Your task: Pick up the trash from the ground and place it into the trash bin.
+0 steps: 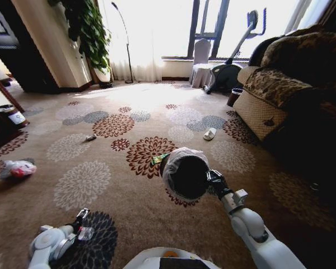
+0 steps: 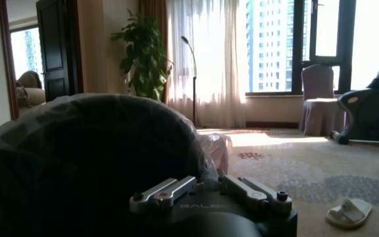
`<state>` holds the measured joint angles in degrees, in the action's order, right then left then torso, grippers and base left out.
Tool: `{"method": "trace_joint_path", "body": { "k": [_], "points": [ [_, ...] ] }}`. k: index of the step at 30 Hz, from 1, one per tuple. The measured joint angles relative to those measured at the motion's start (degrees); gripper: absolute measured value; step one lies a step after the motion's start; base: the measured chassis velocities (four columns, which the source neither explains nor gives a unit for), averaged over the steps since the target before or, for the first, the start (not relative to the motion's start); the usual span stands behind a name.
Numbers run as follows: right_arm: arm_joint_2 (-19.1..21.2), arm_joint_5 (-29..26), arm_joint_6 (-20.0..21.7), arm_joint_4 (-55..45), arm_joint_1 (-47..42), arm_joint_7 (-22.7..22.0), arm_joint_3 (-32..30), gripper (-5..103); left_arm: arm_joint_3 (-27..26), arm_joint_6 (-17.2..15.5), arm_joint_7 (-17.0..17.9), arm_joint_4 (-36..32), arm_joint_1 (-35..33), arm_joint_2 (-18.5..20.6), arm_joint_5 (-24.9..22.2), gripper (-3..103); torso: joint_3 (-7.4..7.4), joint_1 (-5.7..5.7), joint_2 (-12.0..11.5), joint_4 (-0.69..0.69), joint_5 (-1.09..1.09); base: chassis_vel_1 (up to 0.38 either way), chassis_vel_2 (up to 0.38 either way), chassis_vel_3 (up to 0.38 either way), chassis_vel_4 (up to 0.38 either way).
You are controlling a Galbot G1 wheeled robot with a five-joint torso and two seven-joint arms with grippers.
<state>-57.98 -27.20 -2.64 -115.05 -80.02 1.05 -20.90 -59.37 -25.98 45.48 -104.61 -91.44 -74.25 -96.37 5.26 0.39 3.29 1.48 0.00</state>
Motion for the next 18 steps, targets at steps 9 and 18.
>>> {"method": "trace_joint_path", "body": {
  "k": [9,18],
  "points": [
    [0.2,0.0,-0.1,-0.1,0.0,0.0,0.0,0,0.3,0.3,-0.2,1.1,0.3,-0.6,1.2,100,0.00,0.01,0.0,0.00,0.00,0.138,-0.128,-0.140,0.142],
    [0.2,0.1,-0.8,-0.5,-0.9,0.0,0.0,0,0.4,1.1,-1.0,3.7,2.9,0.6,3.1,100,-0.03,-0.04,0.0,-0.01,0.00,0.177,-0.178,-0.193,0.201]
  ]
}}
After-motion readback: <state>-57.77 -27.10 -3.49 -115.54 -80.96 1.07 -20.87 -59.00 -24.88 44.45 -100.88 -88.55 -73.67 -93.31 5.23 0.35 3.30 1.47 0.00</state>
